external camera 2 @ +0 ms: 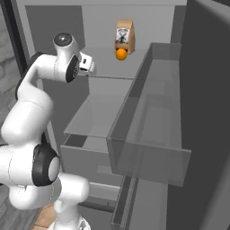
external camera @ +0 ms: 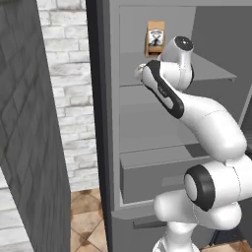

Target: Pick the apple and orange from the fridge and place them on the plate next to the blender to make a fruit smoothie.

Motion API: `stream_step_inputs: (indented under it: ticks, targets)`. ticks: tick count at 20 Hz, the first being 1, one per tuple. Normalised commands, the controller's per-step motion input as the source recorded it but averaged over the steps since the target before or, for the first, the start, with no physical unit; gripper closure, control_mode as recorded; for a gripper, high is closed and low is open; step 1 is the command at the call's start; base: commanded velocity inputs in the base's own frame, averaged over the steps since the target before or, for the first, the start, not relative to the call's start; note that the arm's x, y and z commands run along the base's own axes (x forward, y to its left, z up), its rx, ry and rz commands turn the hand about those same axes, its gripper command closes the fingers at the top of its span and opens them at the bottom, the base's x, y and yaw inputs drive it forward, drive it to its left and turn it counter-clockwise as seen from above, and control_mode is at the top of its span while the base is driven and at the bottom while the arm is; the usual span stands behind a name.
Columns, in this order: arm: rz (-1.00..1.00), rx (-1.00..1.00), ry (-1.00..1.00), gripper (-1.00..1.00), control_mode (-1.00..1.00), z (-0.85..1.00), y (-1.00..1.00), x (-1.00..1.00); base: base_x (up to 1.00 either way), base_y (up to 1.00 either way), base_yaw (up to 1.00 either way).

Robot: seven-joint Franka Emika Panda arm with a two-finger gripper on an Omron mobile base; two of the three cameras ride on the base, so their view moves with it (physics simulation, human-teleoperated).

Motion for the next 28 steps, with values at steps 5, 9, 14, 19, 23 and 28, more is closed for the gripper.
stream_step_inputs:
  ticks: [5, 9, 14, 19, 23, 28]
  targets:
    - [-0.04, 0.01, -0.01, -1.00, -1.00, 0.00, -0.08, 0.45, 0.00, 0.00, 0.00]
    - [-0.05, 0.01, -0.07, -1.00, -1.00, 0.06, -0.05, 0.30, 0.00, 0.00, 0.00]
    - [-0.01, 0.00, -0.02, -1.00, -1.00, 0.07, -0.03, 0.25, 0.00, 0.00, 0.00]
    - [0.00, 0.00, 0.00, -1.00, -1.00, 0.00, -0.01, 0.28, 0.00, 0.00, 0.00]
    - [0.00, 0.00, 0.00, -1.00, -1.00, 0.00, 0.00, 0.41, 0.00, 0.00, 0.00]
    - [0.00, 0.00, 0.00, -1.00, -1.00, 0.00, -0.11, 0.27, 0.00, 0.00, 0.00]
